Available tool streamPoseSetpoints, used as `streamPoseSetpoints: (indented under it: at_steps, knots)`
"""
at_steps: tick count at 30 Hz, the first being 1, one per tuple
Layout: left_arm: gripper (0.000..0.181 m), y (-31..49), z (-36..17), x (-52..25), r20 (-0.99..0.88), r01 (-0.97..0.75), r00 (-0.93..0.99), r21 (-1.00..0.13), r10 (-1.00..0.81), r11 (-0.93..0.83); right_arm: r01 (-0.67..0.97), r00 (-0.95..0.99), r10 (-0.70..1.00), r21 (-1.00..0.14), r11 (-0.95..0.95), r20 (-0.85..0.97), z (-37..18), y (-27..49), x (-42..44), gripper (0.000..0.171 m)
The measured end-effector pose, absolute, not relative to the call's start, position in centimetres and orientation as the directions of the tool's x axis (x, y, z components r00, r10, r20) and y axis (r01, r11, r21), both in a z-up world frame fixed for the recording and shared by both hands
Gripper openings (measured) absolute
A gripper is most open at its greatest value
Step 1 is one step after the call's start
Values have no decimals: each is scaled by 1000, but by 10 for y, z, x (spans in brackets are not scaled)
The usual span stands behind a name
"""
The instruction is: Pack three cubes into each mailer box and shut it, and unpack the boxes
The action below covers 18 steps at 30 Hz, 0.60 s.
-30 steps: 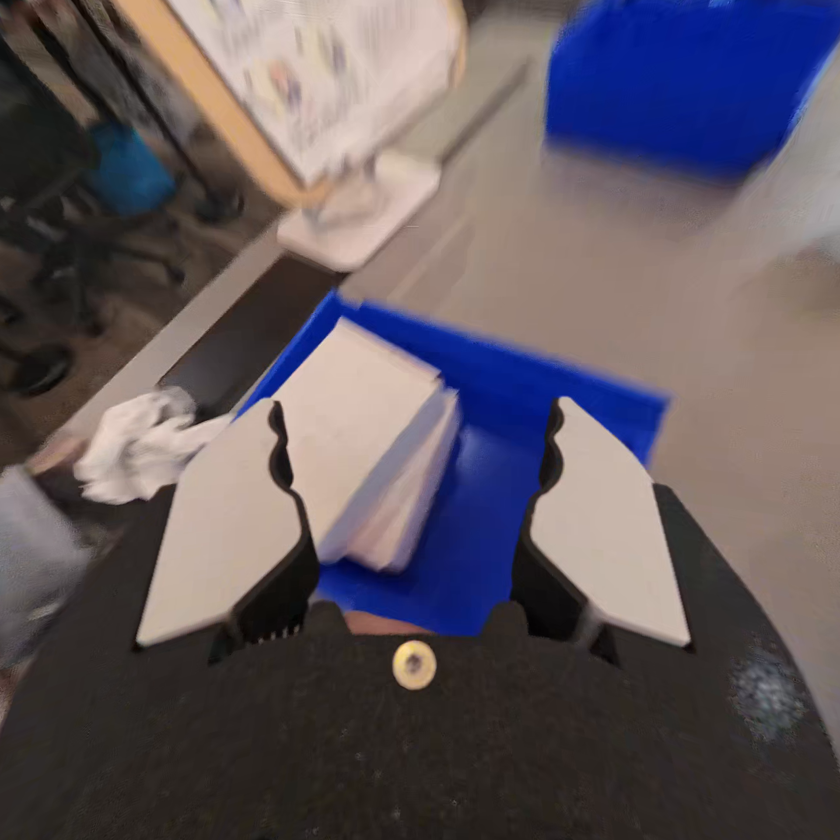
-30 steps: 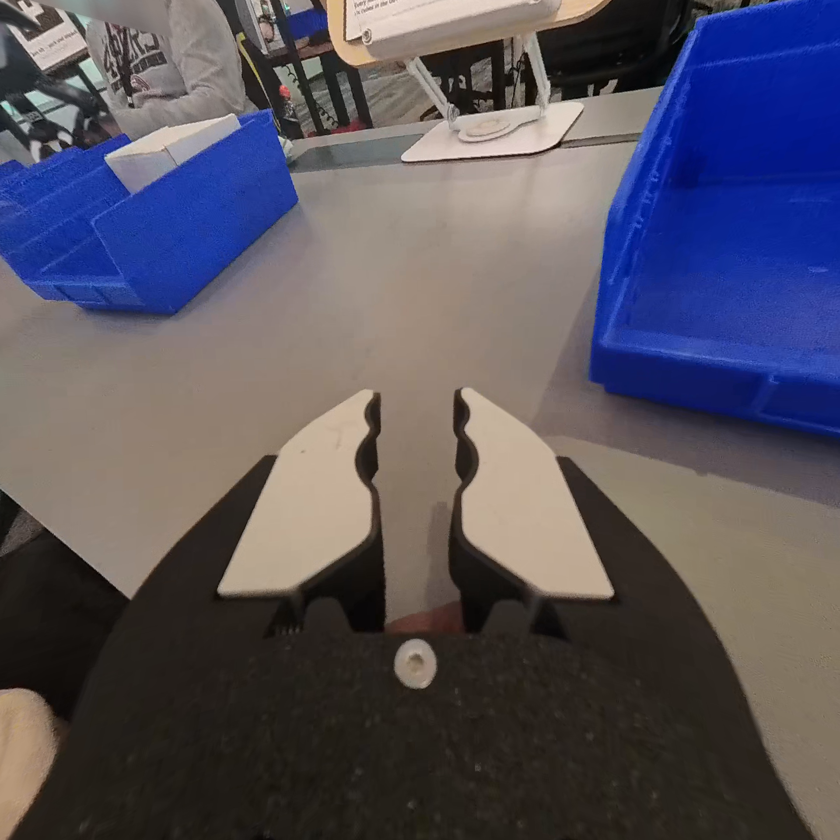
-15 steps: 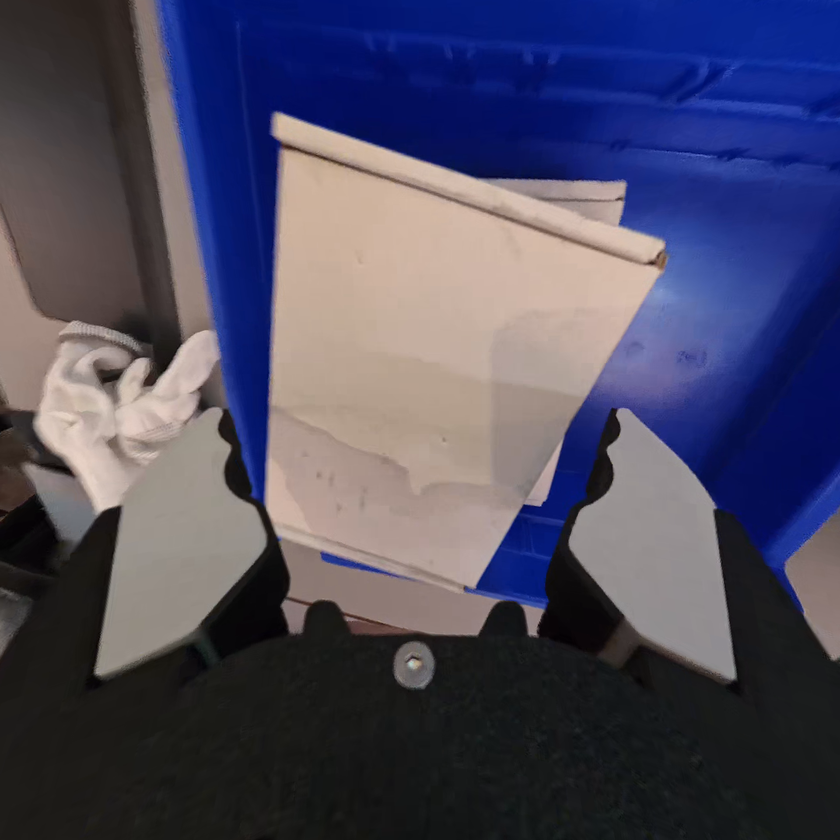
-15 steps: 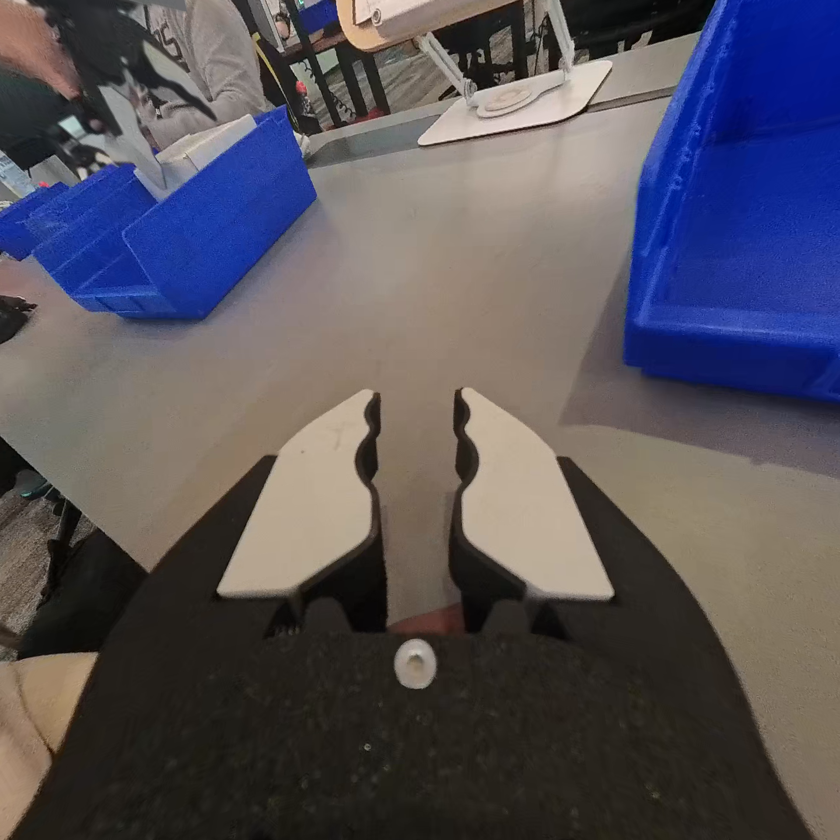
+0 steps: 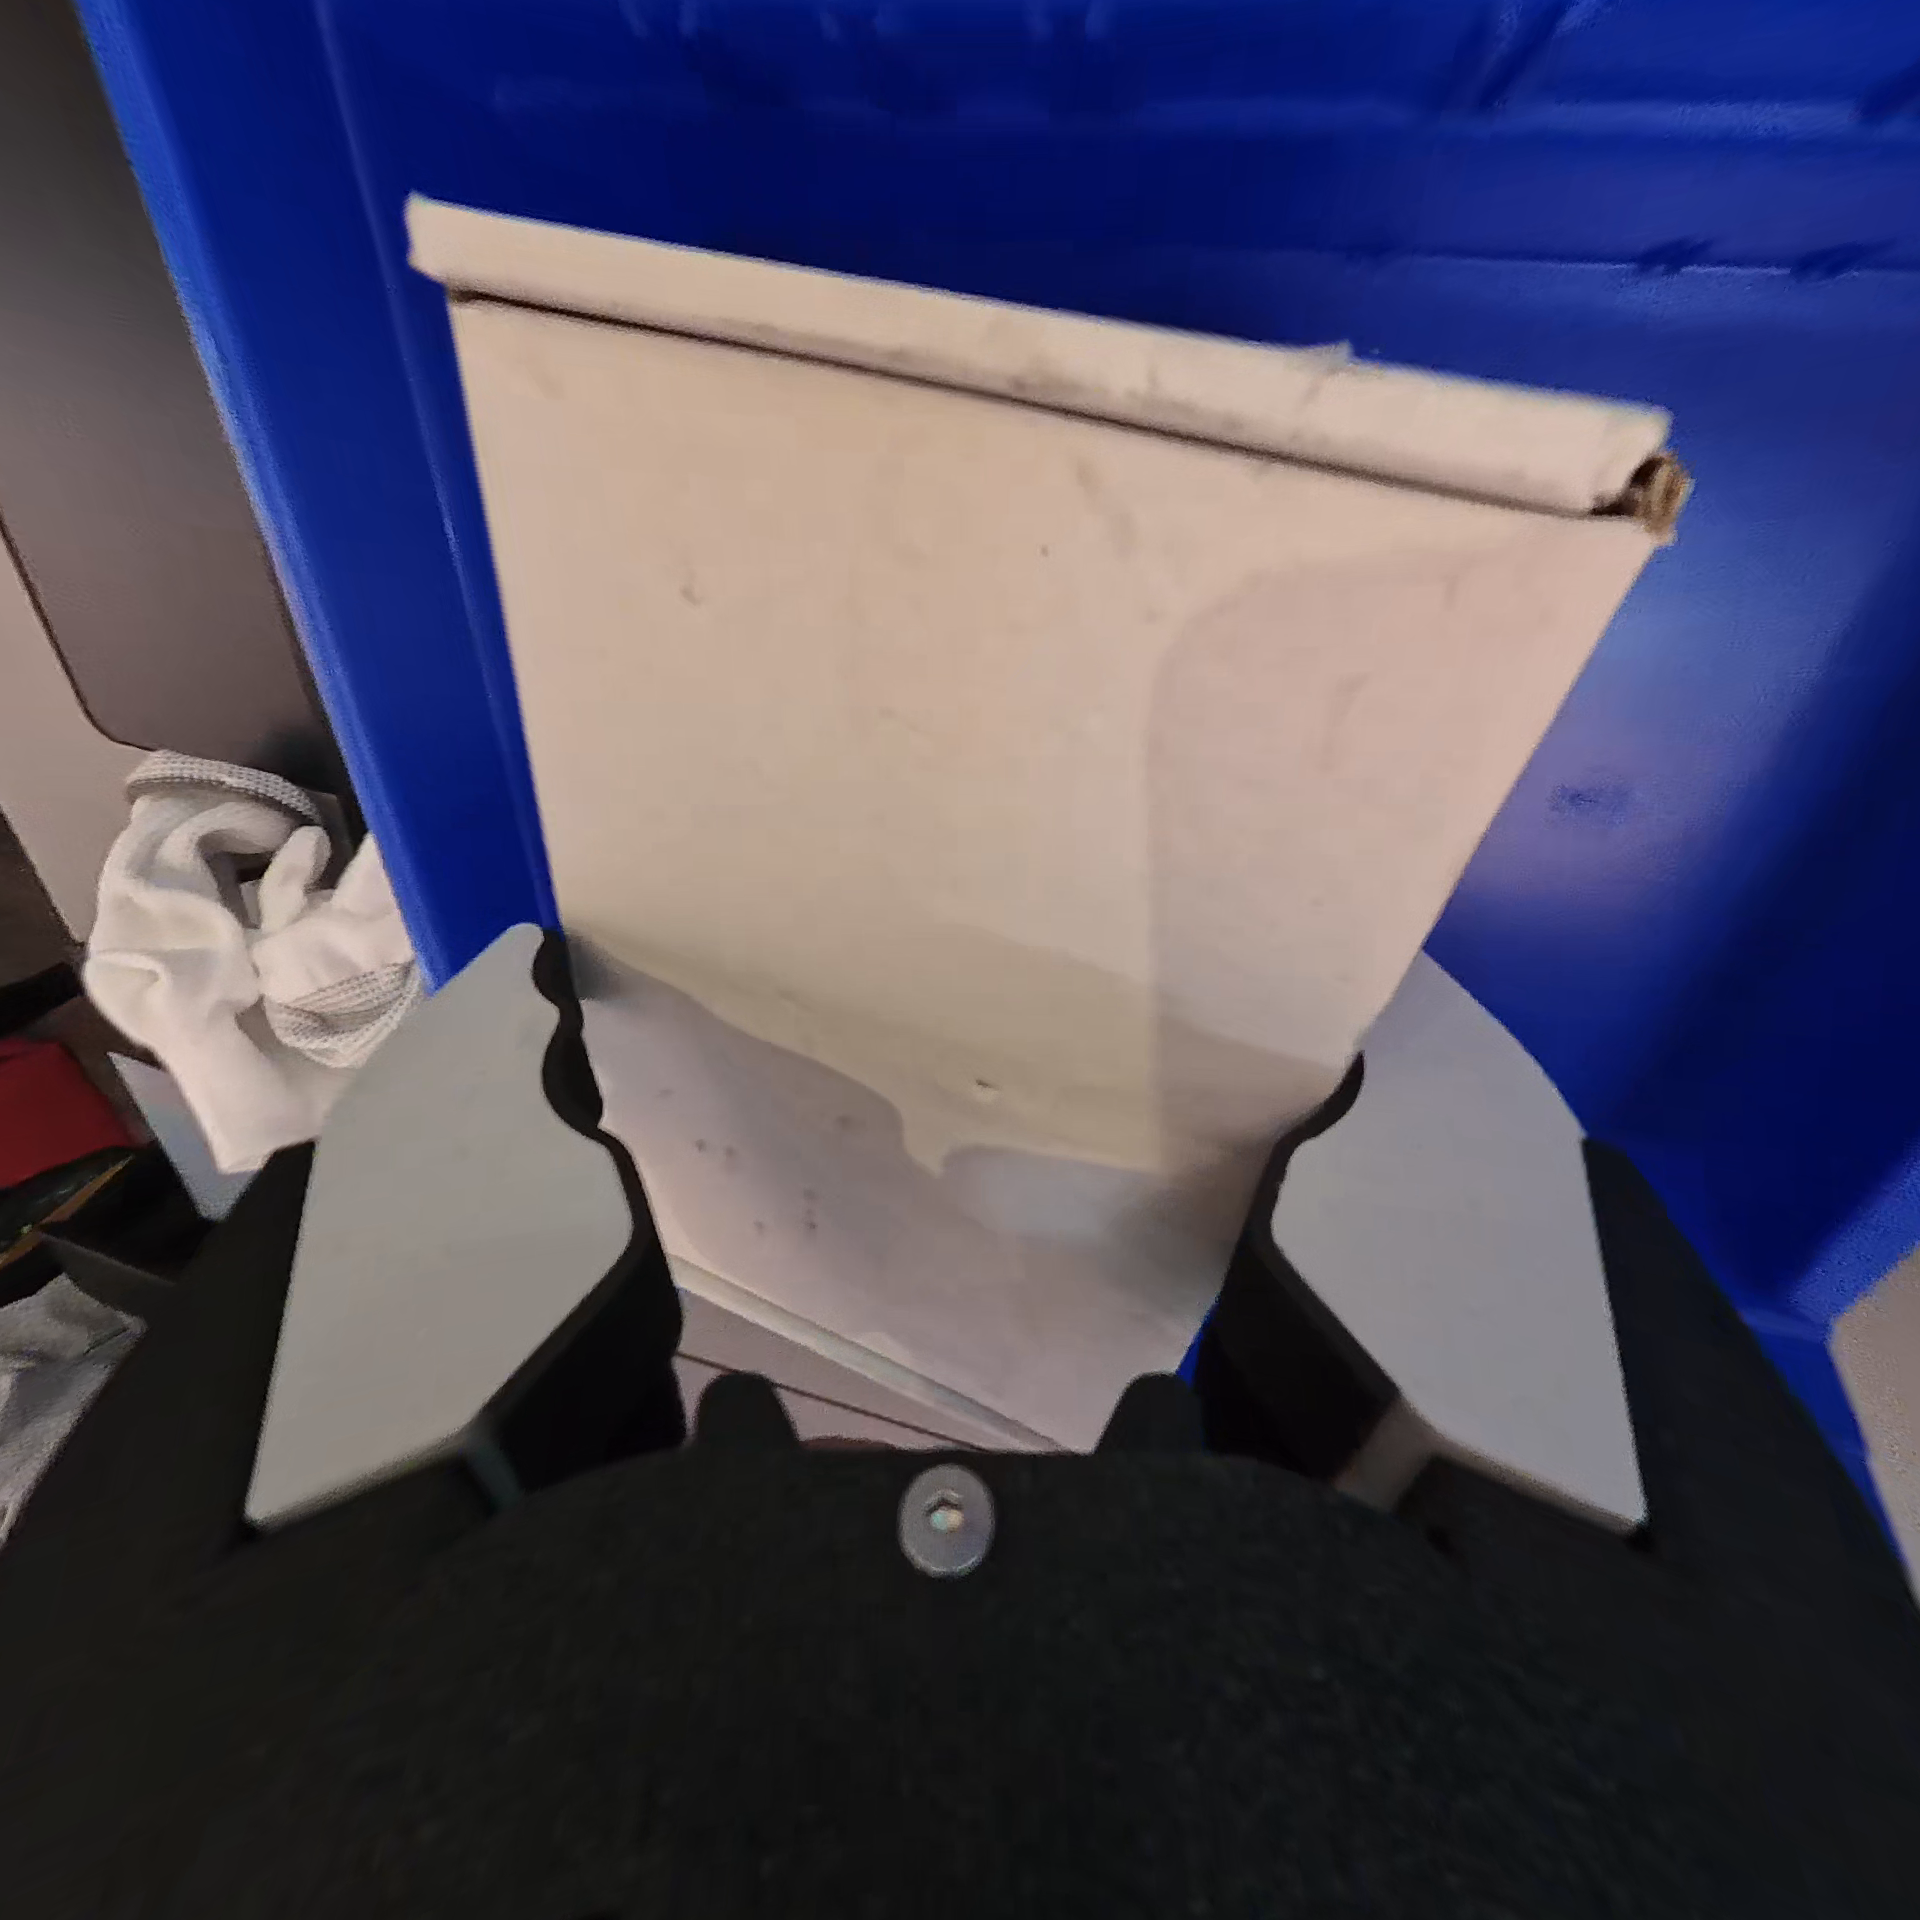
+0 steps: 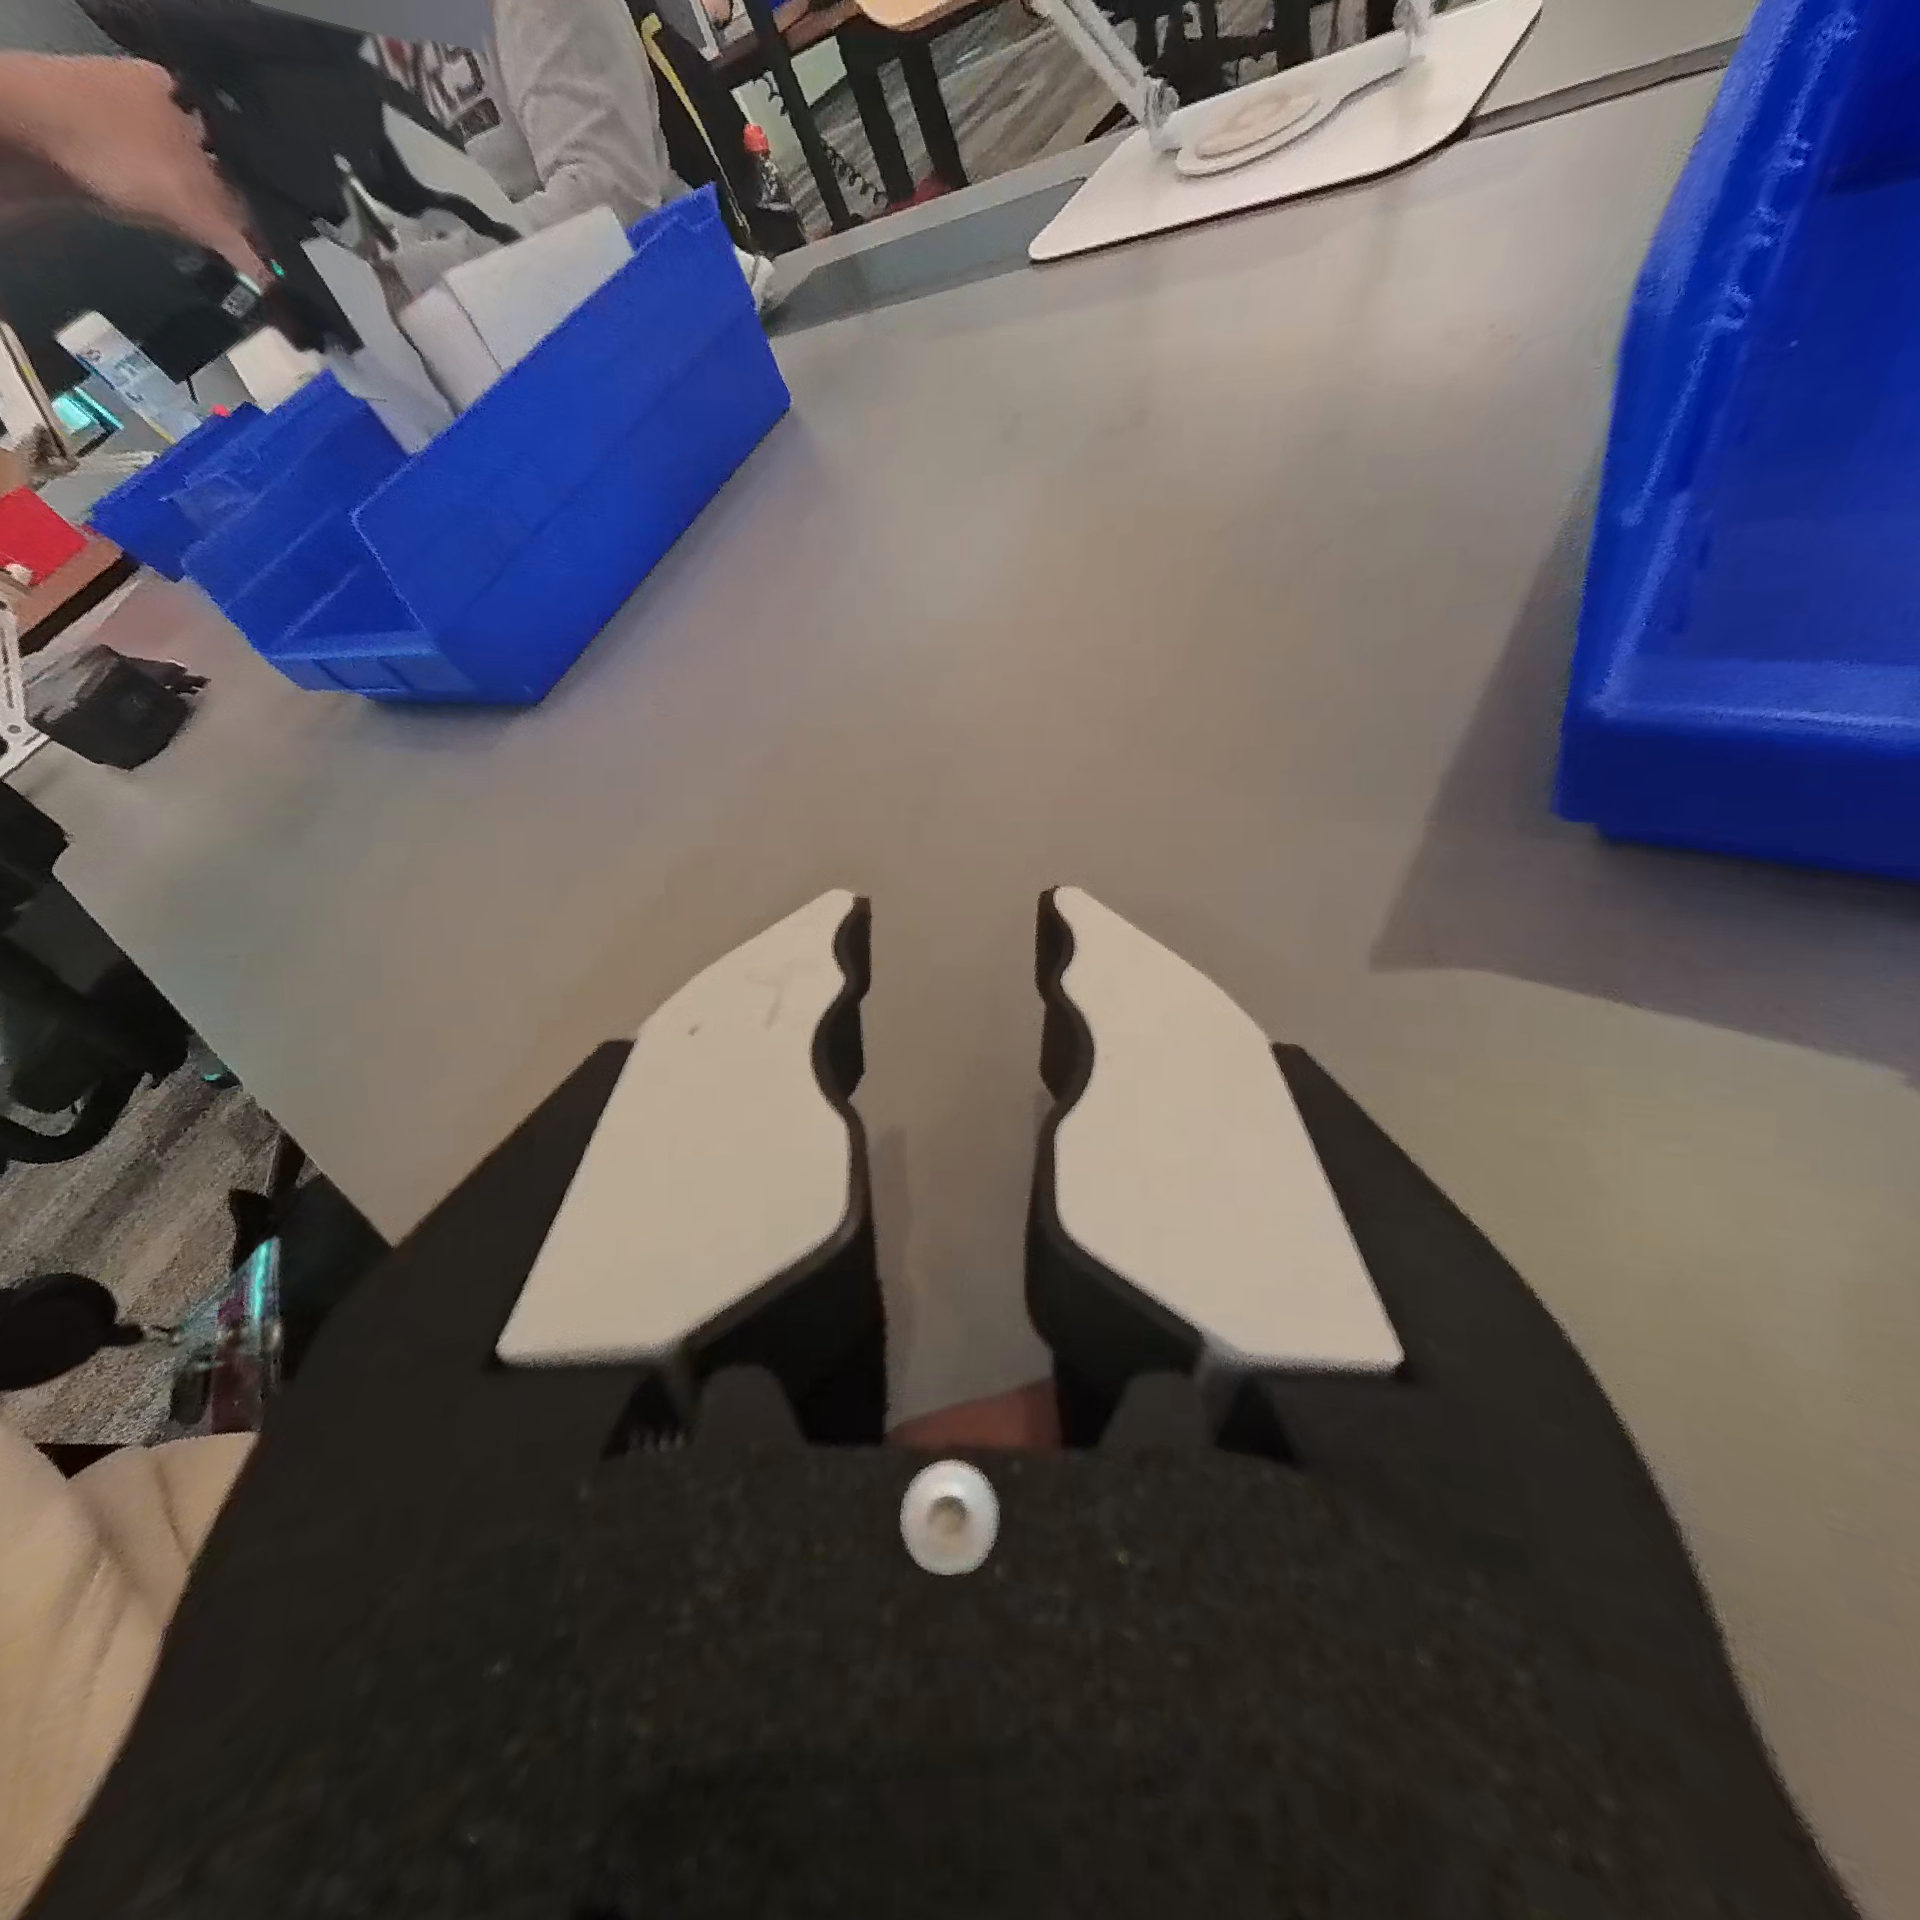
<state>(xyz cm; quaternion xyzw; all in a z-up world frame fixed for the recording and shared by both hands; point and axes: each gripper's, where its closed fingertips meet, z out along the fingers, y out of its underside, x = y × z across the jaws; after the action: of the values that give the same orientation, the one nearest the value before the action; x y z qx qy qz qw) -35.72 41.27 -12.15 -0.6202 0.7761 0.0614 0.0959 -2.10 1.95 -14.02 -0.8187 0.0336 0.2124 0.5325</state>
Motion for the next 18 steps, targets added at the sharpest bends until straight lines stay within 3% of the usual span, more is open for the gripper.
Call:
streamPoseSetpoints:
  at_steps: [3,9,15,16,17,18]
  knots:
    - [123,402,-89,-349,-255,-974,-196,-61,-947,218,-268,911,179,-864,-427,-371,-139,19,-23,30]
    - [121,338,-18,-280,-197,-936,-217,-236,-956,261,-257,907,207,-872,-417,-367,-136,21,-28,30]
    - [119,262,-47,-212,-89,-905,-379,-173,-921,389,-160,899,309,-890,-426,-310,-135,22,-62,31]
    - [103,250,-56,-202,-65,-895,-410,-161,-910,415,-135,904,319,-897,-422,-286,-135,22,-65,32]
    - [72,238,-63,-190,-48,-880,-442,-169,-896,444,-108,909,326,-904,-413,-258,-134,22,-68,32]
    - [54,227,-71,-177,-32,-864,-469,-189,-882,466,-78,917,330,-913,-401,-224,-133,23,-69,33]
